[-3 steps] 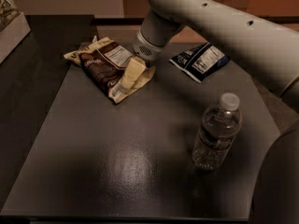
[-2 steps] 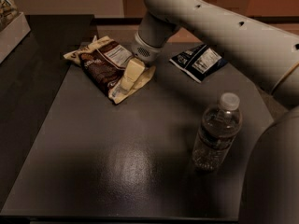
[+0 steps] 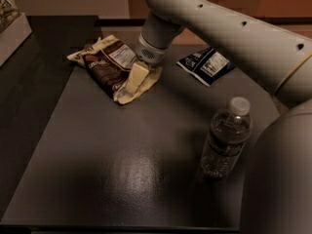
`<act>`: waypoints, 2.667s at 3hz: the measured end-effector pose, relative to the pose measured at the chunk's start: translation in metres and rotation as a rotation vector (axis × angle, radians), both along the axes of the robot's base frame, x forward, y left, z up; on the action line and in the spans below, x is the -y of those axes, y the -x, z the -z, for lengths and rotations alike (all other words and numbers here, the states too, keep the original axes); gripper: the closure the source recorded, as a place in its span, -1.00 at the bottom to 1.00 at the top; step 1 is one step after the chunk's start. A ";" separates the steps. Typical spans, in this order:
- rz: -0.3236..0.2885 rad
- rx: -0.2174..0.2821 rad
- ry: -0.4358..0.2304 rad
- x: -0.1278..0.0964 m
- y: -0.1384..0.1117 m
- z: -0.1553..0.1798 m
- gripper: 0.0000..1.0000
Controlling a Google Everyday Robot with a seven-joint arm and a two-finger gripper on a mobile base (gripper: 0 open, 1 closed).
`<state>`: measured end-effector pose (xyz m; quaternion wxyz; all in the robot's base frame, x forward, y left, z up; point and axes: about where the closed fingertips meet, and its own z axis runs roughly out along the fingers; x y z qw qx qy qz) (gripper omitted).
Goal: Move brown chip bag near water bottle
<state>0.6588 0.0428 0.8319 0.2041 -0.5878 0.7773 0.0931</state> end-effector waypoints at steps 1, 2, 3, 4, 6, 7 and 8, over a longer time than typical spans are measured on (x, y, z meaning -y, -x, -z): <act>-0.008 0.019 -0.008 0.005 0.000 -0.012 0.27; -0.023 0.034 -0.006 0.015 0.002 -0.029 0.74; -0.078 0.058 -0.011 0.029 0.011 -0.054 1.00; -0.186 0.095 -0.006 0.045 0.025 -0.076 1.00; -0.455 0.133 -0.007 0.091 0.042 -0.086 1.00; -0.580 0.141 -0.024 0.111 0.047 -0.083 1.00; -0.675 0.147 -0.056 0.130 0.052 -0.080 1.00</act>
Offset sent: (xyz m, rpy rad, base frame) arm -0.0041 -0.0298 0.0539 0.0040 -0.0572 0.0379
